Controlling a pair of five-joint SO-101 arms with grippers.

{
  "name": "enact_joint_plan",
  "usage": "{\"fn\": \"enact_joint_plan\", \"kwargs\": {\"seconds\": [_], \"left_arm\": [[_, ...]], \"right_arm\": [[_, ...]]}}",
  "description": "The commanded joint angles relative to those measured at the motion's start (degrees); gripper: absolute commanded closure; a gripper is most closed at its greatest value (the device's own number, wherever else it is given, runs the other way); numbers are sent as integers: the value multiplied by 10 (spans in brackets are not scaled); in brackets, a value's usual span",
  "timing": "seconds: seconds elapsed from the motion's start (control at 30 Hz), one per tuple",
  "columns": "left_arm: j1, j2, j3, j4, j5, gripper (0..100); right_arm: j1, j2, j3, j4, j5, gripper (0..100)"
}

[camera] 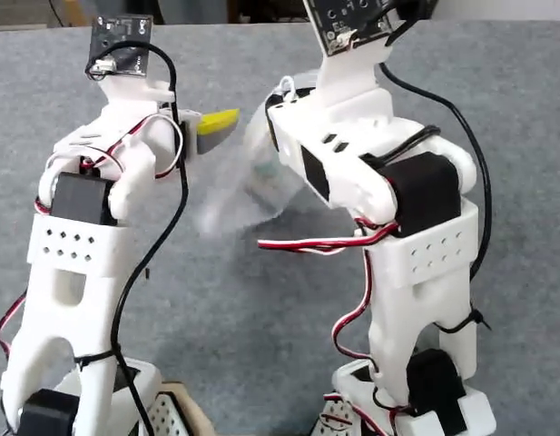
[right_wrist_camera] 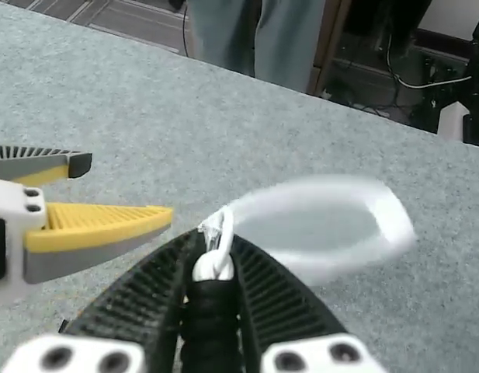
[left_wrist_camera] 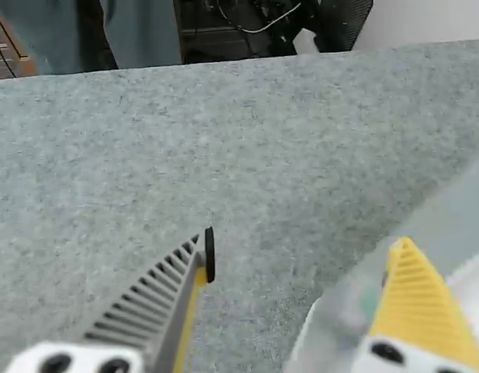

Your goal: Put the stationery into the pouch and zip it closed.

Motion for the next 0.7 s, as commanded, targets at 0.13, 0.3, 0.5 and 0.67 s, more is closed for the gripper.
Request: {"fn": "enact_joint_plan", "kwargs": {"seconds": [0.13,0.3,0.5,0.67], "left_arm": [[-3,-11,-26,4,-5,645],[-2,-11,-29,4,-4,645],[-2,-11,-29,6,-4,645],[22,-12,-91,100,-4,643]], "right_arm": [[-3,-21,-30,-3,-4,986],[-3,-21,-30,-3,-4,986],[-3,-21,-30,-4,-4,986],[-3,-21,-30,-6,-4,986]]}}
